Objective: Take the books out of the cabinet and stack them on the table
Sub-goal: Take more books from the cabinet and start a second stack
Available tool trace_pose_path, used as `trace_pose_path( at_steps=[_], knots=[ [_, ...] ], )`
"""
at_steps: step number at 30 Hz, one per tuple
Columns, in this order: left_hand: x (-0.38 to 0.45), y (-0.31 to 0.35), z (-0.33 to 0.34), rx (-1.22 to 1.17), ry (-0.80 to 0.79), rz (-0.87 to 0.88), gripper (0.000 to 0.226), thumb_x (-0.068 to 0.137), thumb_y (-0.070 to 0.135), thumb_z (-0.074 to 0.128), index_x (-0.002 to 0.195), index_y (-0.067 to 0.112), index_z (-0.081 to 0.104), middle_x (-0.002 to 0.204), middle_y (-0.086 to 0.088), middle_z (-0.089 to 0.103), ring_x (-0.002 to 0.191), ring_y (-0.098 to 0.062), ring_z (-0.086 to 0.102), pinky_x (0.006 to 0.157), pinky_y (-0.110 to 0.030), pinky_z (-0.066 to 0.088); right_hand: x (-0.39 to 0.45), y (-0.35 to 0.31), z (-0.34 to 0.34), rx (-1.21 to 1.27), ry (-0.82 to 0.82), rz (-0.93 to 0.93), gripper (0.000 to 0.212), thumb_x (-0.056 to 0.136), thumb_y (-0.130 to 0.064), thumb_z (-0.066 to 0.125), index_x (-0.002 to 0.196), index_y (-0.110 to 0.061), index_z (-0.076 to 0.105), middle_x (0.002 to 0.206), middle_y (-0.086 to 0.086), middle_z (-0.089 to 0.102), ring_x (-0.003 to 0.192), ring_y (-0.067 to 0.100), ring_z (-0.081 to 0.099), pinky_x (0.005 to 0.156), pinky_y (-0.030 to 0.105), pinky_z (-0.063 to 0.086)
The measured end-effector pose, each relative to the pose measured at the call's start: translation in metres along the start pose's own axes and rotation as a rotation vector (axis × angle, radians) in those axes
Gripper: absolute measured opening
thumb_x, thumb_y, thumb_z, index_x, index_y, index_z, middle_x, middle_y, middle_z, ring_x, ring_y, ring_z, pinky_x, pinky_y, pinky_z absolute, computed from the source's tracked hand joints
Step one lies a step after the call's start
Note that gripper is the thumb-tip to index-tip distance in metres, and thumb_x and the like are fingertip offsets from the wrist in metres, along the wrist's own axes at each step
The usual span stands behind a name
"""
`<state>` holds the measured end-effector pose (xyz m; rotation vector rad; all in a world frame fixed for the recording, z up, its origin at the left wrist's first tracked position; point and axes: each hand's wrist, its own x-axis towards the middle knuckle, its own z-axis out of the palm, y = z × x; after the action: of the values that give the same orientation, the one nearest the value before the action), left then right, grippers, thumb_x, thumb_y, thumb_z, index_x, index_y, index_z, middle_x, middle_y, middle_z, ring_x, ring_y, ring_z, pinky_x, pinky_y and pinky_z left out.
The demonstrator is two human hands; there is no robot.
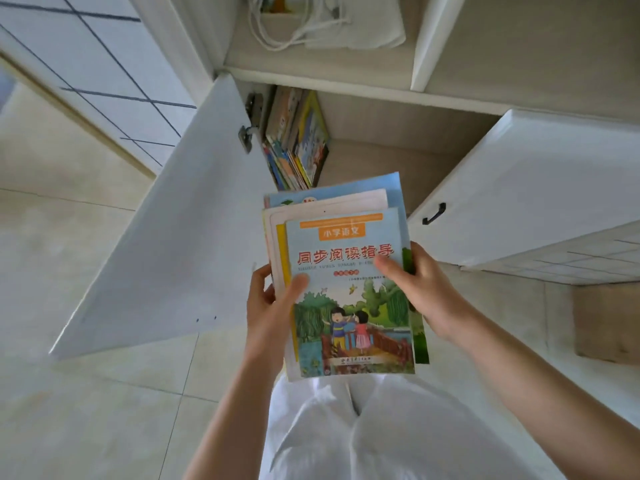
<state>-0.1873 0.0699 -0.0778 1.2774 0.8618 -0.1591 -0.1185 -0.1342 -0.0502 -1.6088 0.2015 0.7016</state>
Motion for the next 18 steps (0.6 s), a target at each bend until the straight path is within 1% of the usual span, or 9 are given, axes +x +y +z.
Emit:
trace_pose_path(
  at_steps=[2,3,6,8,9,12,15,17,18],
  knots=[
    [-0.01,-0.001,0.001,-0.033,0.033,-0.006,0.032,0.085,0.02,0.072,0.112,0.025,0.055,0.1,-0.003,0.074,0.086,-0.023,0.074,0.073,-0.046,0.061,0.002,-0.007,0.004,-0.041,-0.018,0.004,0.013,0.088,-0.033,0.061,0.099,-0.034,0.054,0.092,-0.012,0.074,0.085,0.005,0.071,0.068,0.025,0.059],
    [-0.015,-0.002,0.001,-0.057,0.051,-0.004,0.034,0.084,0.022,0.073,0.112,0.026,0.055,0.101,-0.003,0.074,0.087,-0.024,0.074,0.074,-0.047,0.061,0.004,-0.012,0.005,-0.07,-0.042,0.006,0.014,0.088,-0.034,0.061,0.1,-0.032,0.054,0.093,-0.01,0.074,0.083,0.005,0.072,0.067,0.025,0.059],
    [-0.029,-0.005,0.006,-0.103,0.129,0.012,0.042,0.079,0.023,0.077,0.114,0.028,0.052,0.102,-0.004,0.072,0.082,-0.023,0.075,0.068,-0.042,0.061,0.013,-0.025,0.007,-0.144,-0.122,0.032,0.035,0.087,-0.038,0.062,0.114,-0.018,0.054,0.1,-0.001,0.073,0.082,0.009,0.073,0.065,0.027,0.06],
    [-0.041,-0.009,0.009,-0.151,0.212,0.038,0.048,0.077,0.022,0.079,0.115,0.029,0.05,0.103,-0.005,0.071,0.08,-0.022,0.075,0.067,-0.042,0.062,0.019,-0.035,0.01,-0.207,-0.191,0.021,0.037,0.088,-0.039,0.061,0.115,-0.014,0.055,0.097,-0.001,0.073,0.077,0.007,0.073,0.059,0.022,0.057],
    [-0.048,-0.012,0.01,-0.178,0.25,0.049,0.051,0.075,0.023,0.08,0.116,0.03,0.049,0.104,-0.007,0.071,0.081,-0.024,0.075,0.069,-0.046,0.061,0.021,-0.038,0.012,-0.244,-0.227,0.014,0.039,0.087,-0.04,0.062,0.115,-0.015,0.055,0.097,0.0,0.073,0.077,0.008,0.073,0.059,0.023,0.058],
    [-0.074,-0.023,0.011,-0.316,0.351,0.063,0.063,0.066,0.03,0.083,0.118,0.03,0.047,0.107,-0.013,0.07,0.084,-0.032,0.074,0.073,-0.055,0.059,0.021,-0.044,0.022,-0.36,-0.336,-0.013,0.044,0.083,-0.043,0.066,0.117,-0.02,0.052,0.099,-0.002,0.073,0.081,0.012,0.073,0.069,0.035,0.061],
    [-0.108,-0.034,0.008,-0.45,0.494,0.09,0.061,0.059,0.033,0.082,0.11,0.035,0.05,0.105,-0.013,0.071,0.084,-0.033,0.074,0.075,-0.056,0.059,0.011,-0.049,0.039,-0.466,-0.487,-0.048,0.041,0.082,-0.036,0.071,0.115,-0.024,0.051,0.1,-0.005,0.072,0.082,0.01,0.073,0.07,0.036,0.061],
    [-0.13,-0.043,0.003,-0.513,0.592,0.109,0.058,0.058,0.034,0.082,0.104,0.041,0.049,0.105,-0.012,0.07,0.086,-0.032,0.074,0.077,-0.055,0.058,-0.001,-0.053,0.055,-0.526,-0.586,-0.069,0.042,0.081,-0.035,0.072,0.116,-0.024,0.052,0.103,-0.004,0.071,0.087,0.014,0.072,0.073,0.04,0.061],
    [-0.144,-0.049,0.0,-0.547,0.648,0.111,0.058,0.059,0.032,0.082,0.105,0.041,0.047,0.106,-0.011,0.07,0.087,-0.032,0.073,0.078,-0.055,0.058,-0.01,-0.053,0.065,-0.552,-0.639,-0.083,0.043,0.08,-0.034,0.072,0.117,-0.024,0.051,0.104,-0.003,0.071,0.088,0.016,0.072,0.072,0.04,0.061]
  ],
)
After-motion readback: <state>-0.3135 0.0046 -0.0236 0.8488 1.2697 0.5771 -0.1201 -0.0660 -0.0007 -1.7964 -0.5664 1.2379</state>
